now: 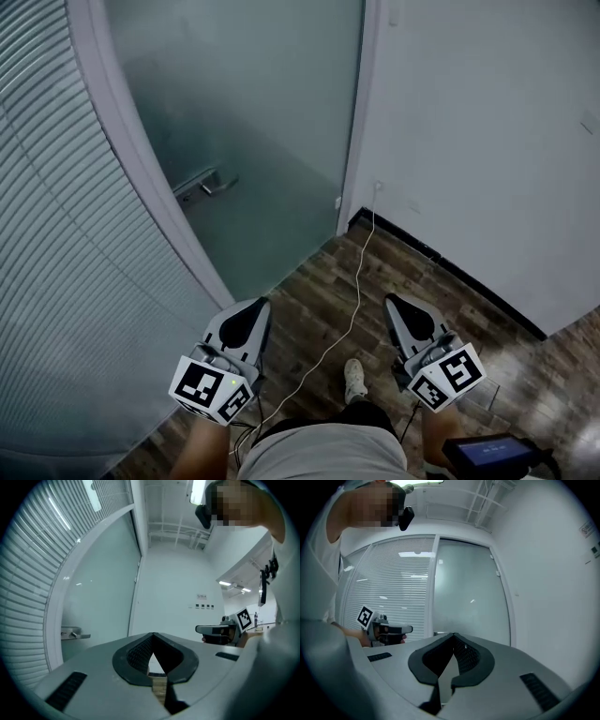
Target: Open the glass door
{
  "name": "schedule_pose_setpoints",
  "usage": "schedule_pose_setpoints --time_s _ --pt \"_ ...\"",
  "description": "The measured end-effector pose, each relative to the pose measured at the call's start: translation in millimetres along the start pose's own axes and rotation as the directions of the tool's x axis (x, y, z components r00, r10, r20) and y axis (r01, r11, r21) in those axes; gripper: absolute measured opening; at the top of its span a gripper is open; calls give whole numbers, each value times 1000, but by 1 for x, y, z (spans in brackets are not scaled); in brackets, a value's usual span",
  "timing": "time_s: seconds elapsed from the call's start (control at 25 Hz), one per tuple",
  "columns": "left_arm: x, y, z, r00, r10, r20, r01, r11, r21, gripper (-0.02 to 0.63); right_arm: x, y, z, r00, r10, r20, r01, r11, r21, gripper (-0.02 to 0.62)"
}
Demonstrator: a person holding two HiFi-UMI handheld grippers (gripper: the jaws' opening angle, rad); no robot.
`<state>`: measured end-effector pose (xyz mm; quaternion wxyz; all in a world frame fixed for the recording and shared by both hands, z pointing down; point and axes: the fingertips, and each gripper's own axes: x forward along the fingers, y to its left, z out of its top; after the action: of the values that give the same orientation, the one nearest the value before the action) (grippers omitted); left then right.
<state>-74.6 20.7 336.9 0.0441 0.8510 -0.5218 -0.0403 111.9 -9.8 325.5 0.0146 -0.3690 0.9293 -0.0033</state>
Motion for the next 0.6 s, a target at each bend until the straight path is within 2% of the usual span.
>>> schedule_pose_setpoints --time_s 0.28,0.52,0.6 --pt "36 31 9 986 167 32 -166 986 -9 -2 64 -49 4 989 148 -1 -148 989 9 0" --pt "95 67 -2 947 322 14 -321 947 -21 -1 140 -106 -11 952 306 -27 -305 952 35 0" --pt "106 72 -1 928 373 15 -373 928 -23 -2 157 -120 -13 934 357 -30 -355 934 44 2"
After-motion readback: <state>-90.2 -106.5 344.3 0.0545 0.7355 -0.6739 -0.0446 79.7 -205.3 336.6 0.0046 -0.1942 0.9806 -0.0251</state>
